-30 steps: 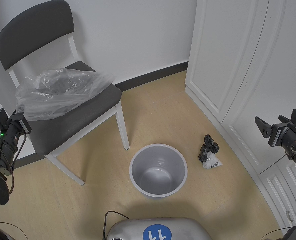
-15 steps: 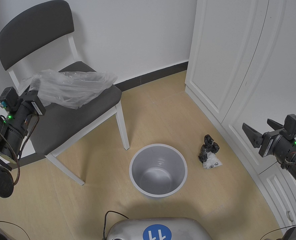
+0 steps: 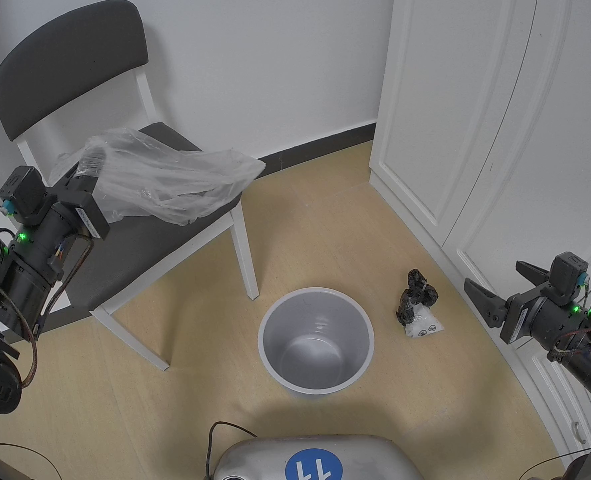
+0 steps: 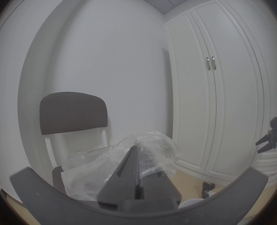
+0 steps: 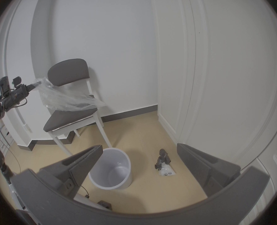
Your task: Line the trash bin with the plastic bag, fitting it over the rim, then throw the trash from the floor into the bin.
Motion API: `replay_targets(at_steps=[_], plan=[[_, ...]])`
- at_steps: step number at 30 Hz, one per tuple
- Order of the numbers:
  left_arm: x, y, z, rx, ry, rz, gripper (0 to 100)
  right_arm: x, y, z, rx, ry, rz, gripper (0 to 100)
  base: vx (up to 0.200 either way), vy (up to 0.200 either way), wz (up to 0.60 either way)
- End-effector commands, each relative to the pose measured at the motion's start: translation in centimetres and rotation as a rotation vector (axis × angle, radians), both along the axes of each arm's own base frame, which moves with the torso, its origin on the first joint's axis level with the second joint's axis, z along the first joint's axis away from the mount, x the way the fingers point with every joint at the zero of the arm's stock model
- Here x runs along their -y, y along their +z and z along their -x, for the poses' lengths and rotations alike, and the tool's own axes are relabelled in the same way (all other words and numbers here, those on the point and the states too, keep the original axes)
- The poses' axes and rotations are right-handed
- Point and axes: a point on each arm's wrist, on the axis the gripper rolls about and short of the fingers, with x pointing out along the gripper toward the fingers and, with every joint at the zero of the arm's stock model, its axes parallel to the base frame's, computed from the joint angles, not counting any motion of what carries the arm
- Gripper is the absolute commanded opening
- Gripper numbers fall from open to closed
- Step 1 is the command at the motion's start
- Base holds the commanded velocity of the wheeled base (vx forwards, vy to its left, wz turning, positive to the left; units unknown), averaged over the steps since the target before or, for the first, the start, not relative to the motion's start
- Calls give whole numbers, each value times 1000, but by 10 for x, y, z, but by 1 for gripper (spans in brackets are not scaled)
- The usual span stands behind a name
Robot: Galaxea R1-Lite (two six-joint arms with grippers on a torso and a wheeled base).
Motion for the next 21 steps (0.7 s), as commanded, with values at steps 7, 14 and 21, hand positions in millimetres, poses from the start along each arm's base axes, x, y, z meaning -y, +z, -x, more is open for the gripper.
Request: replay_targets(at_steps=[7, 14, 21], plan=[[1, 25, 37, 73, -63, 24, 0, -9, -9, 8, -31, 66, 18, 100, 0, 0, 0], [4, 23, 37, 62, -73, 19, 0, -9, -8, 9, -27, 66, 15, 100, 0, 0, 0], [8, 21, 39, 61, -82, -10, 0, -10, -11, 9, -38, 71, 26, 100, 0, 0, 0]])
